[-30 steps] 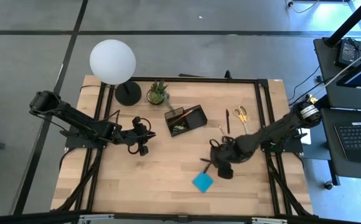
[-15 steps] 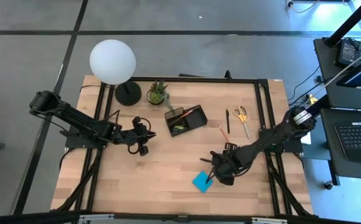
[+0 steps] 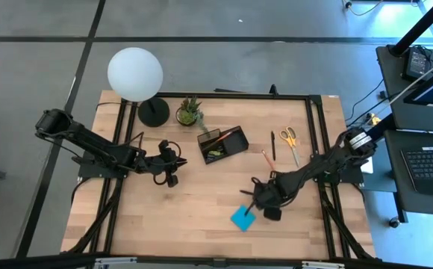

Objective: Pick and place office supplies into organizer
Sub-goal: Put the bottom black pen into the desk organizer

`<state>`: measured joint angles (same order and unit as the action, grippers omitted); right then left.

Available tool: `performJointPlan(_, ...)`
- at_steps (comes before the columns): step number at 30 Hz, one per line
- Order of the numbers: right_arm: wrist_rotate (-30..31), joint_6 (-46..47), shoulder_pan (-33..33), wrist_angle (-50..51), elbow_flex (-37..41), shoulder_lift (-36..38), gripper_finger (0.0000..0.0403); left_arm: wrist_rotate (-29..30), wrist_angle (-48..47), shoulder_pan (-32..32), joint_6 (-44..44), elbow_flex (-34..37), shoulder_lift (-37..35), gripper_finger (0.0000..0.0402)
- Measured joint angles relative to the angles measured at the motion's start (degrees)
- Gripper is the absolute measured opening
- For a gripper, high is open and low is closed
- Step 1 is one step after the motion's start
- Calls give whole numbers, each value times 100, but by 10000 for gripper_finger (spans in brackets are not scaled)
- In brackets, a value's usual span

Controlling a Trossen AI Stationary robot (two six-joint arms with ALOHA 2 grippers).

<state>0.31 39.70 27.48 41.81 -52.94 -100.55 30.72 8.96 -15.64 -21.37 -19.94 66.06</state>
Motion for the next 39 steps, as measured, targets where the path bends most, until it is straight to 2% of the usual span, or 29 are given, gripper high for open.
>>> performJointPlan(4, -85, -11, -107, -222, 219, 48, 185, 2, -14, 0, 2, 0, 0, 31)
performJointPlan(10, 128, -277, -111, -176, 199, 85, 134, 2, -16, 0, 2, 0, 0, 31)
performJointPlan(24, 318, -266, -87, -222, 209, 85, 47, 4, -14, 2, -50, 0, 0, 31)
performJointPlan(33, 402, -322, -87, 125, -48, 17, 45, 4, -16, 0, -50, 0, 0, 31)
performJointPlan(39, 786, -547, -104, 298, -318, -4, 42, 4, -16, 0, -50, 0, 0, 31)
